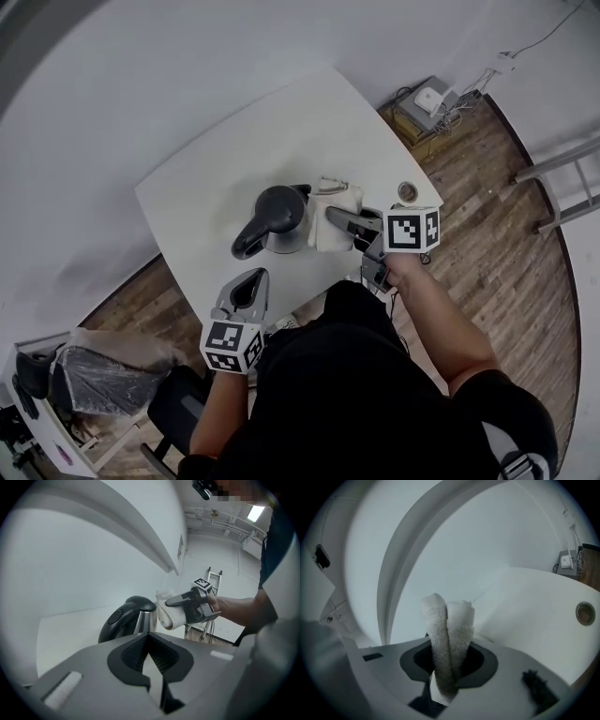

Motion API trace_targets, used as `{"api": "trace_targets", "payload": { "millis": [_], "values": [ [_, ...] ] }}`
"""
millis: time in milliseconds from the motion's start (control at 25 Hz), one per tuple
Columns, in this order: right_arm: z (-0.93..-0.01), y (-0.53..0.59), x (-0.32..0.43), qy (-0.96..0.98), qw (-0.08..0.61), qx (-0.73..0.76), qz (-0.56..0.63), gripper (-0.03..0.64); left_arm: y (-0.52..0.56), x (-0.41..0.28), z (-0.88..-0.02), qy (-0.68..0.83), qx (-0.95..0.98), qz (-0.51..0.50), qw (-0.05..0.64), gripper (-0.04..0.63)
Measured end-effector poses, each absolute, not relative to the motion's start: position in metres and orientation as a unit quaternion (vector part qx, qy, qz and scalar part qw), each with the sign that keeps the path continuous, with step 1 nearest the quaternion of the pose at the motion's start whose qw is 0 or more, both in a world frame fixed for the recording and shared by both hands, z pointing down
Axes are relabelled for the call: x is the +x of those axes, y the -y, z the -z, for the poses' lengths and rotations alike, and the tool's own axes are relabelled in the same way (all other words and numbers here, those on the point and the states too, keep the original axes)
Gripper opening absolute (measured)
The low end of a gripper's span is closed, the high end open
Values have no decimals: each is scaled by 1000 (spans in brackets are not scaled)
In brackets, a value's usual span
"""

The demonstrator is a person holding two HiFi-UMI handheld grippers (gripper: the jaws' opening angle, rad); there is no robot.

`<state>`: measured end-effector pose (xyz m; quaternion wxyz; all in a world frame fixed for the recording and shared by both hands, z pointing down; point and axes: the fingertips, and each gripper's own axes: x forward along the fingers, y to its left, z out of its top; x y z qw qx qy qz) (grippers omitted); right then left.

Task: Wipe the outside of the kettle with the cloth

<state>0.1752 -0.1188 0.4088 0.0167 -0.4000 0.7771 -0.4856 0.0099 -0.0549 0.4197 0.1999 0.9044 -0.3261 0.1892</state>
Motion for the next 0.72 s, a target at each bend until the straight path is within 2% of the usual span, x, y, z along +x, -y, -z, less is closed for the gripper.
{"api": "trace_targets", "payload": {
  "millis": [360, 480, 600, 720],
  "values": [
    [-358, 134, 198, -828, 74, -231, 506, 98, 79, 22, -406, 402, 876, -157, 213, 6],
    [-403, 156, 214, -818, 34, -202, 538, 98, 82, 16, -408, 471, 837, -165, 224, 6],
    [-484, 179, 219, -782, -39, -183, 594, 98, 90, 6, -410, 536, 793, -161, 239, 6],
    [-535, 192, 213, -778, -111, -174, 594, 98, 87, 6, -409, 558, 778, -177, 227, 6]
  ]
}}
